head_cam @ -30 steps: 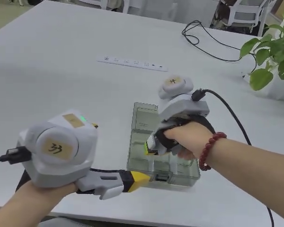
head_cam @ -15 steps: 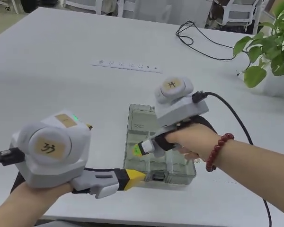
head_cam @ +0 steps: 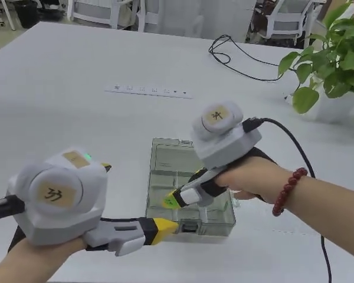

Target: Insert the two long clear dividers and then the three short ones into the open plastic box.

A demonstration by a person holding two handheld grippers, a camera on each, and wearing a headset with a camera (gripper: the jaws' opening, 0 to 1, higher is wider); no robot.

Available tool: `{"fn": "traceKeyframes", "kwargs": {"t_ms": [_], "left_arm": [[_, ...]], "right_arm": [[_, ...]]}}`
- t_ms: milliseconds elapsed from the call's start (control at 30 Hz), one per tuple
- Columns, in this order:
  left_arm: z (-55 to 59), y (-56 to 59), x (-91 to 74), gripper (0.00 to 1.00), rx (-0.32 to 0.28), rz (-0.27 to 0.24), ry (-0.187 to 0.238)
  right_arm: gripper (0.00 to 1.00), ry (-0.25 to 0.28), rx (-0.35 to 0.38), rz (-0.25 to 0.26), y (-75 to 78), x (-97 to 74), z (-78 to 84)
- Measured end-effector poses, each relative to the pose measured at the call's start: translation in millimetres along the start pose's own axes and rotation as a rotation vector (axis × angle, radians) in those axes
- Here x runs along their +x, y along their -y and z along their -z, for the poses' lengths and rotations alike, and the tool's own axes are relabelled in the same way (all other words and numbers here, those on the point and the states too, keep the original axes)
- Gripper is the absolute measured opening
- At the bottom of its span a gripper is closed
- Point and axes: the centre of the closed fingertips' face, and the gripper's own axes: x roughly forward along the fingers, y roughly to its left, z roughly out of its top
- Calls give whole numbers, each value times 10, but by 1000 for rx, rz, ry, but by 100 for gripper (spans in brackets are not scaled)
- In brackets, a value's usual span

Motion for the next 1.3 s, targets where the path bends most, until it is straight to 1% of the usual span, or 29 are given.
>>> {"fn": "traceKeyframes", "kwargs": {"t_ms": [67,267,367,567,667,733,1033,1167,1267,1300], "left_arm": [[13,10,17,95,4,1,-10],[12,23,29,95,0,1,-12],[12,22,29,95,3,1,-15],[1,10,23,95,2,-6,-16],[-7,2,21,94,2,-11,-15],[-10,-4,22,94,2,-14,-14],[-1,-9,21,93,8,-23,-28],[-6,-11,18,93,8,-28,-29],[0,-18,17,92,11,-34,-32],[2,-20,15,92,11,-36,-33]], "right_arm": [[49,-3,-19,-8,4,-31,14],[49,-9,-55,-24,39,-134,79],[50,-10,-64,-28,85,-194,118],[50,6,-96,-32,179,-300,189],[50,10,-111,-31,224,-348,254],[50,13,-121,-29,281,-382,307],[51,16,-145,-30,456,-510,480],[51,0,-165,-31,531,-538,590],[51,-7,-190,-44,571,-561,683],[50,-18,-195,-40,609,-562,729]]}}
